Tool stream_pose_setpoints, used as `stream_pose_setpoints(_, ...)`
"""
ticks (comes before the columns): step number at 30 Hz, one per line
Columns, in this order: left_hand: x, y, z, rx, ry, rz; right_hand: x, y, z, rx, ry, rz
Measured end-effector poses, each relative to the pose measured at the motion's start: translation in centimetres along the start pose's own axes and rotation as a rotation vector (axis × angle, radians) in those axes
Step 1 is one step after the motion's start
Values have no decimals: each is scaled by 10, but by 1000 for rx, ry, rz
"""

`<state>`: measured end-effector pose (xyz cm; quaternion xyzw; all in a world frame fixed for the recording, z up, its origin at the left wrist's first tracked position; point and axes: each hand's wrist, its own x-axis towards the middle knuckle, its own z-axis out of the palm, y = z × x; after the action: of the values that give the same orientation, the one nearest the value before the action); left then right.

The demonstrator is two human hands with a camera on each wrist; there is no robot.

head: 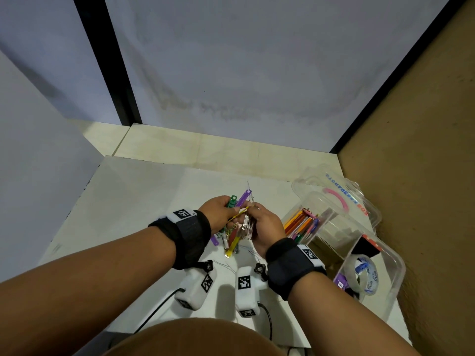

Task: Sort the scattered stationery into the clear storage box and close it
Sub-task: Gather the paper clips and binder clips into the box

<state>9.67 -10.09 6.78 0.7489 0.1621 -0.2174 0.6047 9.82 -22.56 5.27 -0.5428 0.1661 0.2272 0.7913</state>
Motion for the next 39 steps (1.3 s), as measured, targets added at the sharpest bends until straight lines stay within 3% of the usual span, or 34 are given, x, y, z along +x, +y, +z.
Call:
stream_pose_setpoints(5, 8, 5, 20, 39, 47, -21, -3, -3, -10, 149, 56, 89)
stream_pose_setpoints(10, 12, -1, 30, -24, 37, -106, -4, -4, -23, 136, 29, 176)
stream_pose_setpoints(17, 8, 10, 45, -120, -14, -140, 2, -1, -29, -61, 45, 43)
stream_pose_setpoints(19, 6, 14, 48, -49, -39, -113, 5, -2, -32, -101, 83, 25)
stream_pose_setpoints(22, 4, 25, 47, 242, -97, -77, 11, -3, -37, -150, 124, 14)
stream_pose_setpoints(25, 9, 28, 44, 363, -61, -19, 13, -7, -41, -191, 152, 13)
stream_pose_setpoints(30, 16, 30, 50, 98, 16, 8, 14, -16, -50, -210, 182, -12)
stream_pose_setpoints(39, 31, 42, 71, 46, -62, 93, 1, -52, -83, -248, 213, 3)
